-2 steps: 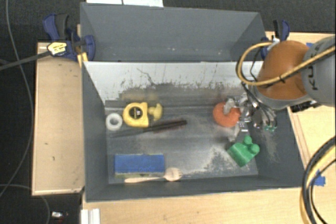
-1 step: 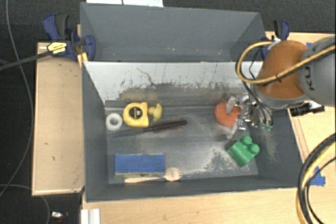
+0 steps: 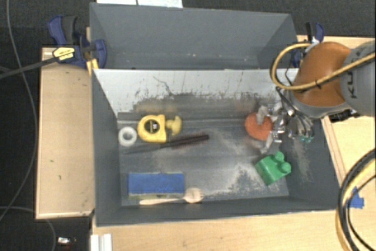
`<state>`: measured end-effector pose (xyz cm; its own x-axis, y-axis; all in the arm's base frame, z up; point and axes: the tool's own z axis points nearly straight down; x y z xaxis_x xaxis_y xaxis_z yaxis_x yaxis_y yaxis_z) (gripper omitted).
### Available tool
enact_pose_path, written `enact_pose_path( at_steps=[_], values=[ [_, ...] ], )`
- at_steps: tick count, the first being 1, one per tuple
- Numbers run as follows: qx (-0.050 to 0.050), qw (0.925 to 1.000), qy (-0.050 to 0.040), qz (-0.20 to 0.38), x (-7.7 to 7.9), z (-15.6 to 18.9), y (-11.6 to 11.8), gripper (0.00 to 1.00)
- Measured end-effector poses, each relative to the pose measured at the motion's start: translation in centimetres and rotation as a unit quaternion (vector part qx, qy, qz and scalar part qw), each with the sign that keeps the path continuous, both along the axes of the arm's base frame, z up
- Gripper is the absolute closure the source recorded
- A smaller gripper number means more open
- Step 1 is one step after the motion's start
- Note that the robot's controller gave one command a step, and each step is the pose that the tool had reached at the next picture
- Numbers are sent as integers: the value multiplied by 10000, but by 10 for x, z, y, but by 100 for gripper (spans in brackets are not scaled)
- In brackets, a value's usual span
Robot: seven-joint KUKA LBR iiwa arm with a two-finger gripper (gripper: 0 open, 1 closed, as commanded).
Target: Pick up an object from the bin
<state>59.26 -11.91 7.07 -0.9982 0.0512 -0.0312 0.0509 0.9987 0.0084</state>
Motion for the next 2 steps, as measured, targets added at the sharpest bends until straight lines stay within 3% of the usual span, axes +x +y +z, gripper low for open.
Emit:
enact_pose_path(
  at_steps=[1,2],
  values=[
    [46,9969,-2,-792,0,2,0,0],
    [46,9972,-2,-741,-3,1,-10,0]
  ],
)
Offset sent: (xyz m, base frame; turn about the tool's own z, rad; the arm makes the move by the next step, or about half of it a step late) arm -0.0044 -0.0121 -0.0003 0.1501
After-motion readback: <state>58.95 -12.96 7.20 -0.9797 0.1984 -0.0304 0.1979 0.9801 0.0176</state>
